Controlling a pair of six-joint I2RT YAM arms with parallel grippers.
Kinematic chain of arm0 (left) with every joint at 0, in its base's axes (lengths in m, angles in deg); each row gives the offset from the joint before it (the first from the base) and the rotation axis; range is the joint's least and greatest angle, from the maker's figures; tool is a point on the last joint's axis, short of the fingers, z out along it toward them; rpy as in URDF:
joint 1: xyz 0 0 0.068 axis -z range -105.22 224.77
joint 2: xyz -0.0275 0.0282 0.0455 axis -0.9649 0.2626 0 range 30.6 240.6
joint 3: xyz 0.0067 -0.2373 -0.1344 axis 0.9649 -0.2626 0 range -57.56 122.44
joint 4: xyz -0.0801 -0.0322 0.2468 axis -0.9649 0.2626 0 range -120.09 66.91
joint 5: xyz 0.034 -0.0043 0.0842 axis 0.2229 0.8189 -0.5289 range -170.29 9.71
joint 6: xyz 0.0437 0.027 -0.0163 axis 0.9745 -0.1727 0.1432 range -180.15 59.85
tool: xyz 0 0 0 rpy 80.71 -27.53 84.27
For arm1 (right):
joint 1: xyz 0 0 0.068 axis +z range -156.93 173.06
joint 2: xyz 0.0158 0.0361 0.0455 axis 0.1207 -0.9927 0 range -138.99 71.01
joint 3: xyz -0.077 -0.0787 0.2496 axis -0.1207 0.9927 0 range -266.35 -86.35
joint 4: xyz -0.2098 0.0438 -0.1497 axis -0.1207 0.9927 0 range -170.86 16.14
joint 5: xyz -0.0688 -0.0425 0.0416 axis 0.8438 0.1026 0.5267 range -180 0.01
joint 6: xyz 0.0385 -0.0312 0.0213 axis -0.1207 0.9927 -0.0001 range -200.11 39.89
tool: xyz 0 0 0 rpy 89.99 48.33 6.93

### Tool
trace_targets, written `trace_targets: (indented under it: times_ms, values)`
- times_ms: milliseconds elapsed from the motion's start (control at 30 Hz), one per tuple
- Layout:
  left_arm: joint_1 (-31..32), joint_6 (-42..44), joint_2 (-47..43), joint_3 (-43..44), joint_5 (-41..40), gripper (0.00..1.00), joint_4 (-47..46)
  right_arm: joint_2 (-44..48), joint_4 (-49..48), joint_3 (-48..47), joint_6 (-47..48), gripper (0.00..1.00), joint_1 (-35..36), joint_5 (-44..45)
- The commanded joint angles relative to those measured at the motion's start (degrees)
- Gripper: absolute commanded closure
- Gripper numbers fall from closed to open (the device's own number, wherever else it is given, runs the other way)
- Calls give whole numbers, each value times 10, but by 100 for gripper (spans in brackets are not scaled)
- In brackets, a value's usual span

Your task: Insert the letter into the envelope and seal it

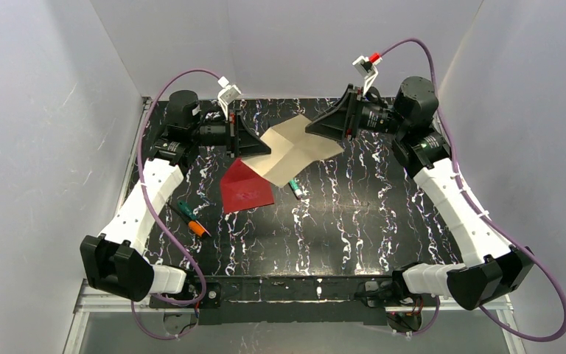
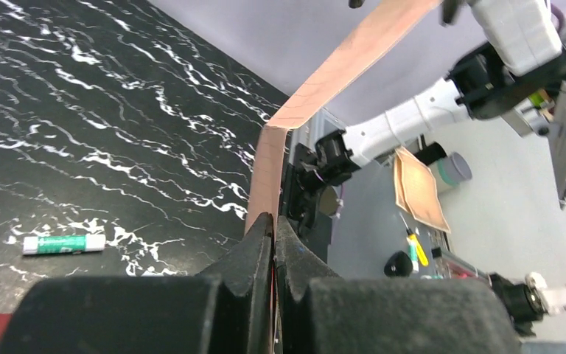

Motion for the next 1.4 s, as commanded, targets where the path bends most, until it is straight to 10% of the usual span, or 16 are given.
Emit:
trace_targets:
  times_ms: [0,600,1033,1367]
  values:
    - [0,-24,-18,-2,-71,100,-5,3,-68,4,-29,41,3,-12]
    - [1,-159,20,70,-79,100,-68,-20,-190,95,-96,21,94,70]
    - [1,-58,-25,40,25,100,-58,3,-116,28,-5,58,93,184]
    - [1,-52,-21,53,117,100,-64,-7,-36,-10,84,32,93,94]
